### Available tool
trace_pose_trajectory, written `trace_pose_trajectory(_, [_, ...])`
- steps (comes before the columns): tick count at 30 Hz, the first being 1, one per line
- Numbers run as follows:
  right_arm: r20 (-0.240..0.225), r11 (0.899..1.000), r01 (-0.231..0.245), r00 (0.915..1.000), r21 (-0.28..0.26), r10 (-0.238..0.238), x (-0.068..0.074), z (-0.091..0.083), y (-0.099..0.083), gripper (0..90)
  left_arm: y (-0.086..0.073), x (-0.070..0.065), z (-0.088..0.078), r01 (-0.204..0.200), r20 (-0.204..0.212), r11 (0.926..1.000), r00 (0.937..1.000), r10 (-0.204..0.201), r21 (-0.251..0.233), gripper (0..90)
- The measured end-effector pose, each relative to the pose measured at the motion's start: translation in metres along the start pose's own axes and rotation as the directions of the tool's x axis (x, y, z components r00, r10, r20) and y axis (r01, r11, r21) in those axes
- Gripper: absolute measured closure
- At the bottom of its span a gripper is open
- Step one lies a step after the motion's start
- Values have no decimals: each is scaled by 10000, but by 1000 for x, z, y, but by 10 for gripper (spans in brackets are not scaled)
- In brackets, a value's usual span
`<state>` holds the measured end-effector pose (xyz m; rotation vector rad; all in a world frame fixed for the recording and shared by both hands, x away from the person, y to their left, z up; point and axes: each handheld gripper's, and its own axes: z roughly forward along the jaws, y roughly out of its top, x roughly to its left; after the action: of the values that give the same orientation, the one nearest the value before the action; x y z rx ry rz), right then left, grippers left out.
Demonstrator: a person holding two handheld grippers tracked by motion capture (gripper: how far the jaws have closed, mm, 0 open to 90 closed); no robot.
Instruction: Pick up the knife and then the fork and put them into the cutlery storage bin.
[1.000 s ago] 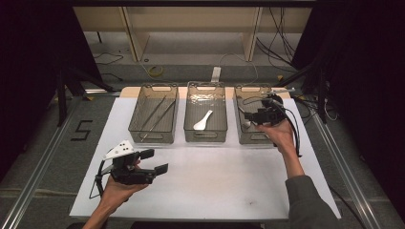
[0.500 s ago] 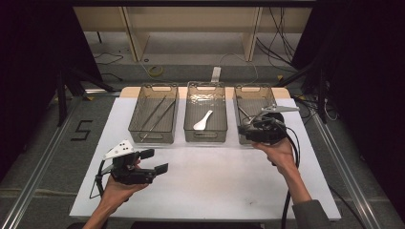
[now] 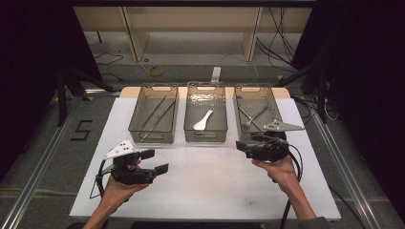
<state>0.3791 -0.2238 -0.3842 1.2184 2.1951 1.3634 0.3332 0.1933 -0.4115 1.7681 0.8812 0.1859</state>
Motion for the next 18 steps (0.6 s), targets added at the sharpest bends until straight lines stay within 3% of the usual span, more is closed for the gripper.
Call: trace_pose_trajectory(18, [-481,9977,311,9983,-607,-340,17,-19,-36,241,0,0,0,-33,84,10000,10000,33,28,159])
